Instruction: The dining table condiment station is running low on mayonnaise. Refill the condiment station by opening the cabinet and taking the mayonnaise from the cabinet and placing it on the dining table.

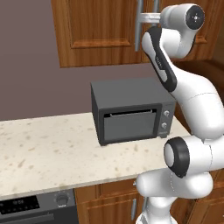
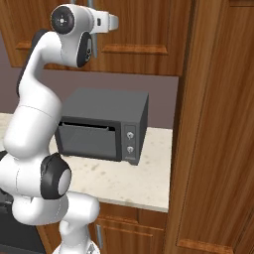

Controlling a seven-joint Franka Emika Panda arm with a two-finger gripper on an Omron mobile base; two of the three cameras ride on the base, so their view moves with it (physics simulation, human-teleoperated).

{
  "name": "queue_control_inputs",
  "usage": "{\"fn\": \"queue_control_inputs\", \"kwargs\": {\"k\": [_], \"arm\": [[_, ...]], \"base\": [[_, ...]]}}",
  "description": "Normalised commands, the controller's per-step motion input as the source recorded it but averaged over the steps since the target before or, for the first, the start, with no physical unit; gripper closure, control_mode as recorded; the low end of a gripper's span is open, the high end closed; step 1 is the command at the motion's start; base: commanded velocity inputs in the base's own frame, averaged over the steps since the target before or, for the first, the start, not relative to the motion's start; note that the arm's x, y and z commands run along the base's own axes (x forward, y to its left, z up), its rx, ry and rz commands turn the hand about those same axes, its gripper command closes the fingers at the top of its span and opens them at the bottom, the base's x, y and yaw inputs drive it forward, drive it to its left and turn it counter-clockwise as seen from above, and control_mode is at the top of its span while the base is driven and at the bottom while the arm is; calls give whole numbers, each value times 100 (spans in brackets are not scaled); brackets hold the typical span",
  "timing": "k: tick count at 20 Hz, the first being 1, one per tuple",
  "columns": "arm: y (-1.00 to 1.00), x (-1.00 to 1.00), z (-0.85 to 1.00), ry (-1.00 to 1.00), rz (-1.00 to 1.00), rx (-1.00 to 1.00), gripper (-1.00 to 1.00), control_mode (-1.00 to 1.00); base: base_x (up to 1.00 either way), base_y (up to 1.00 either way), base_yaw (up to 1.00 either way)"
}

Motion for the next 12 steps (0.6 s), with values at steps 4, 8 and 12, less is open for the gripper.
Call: {"fn": "queue_control_inputs", "kwargs": {"k": [4, 8, 12], "arm": [[5, 16, -4, 0, 0, 0, 100, -100], [40, 10, -6, 0, 0, 0, 100, -100], [50, 10, -4, 0, 0, 0, 100, -100]], "base": [[0, 0, 0], [0, 0, 0], [0, 0, 0]]}}
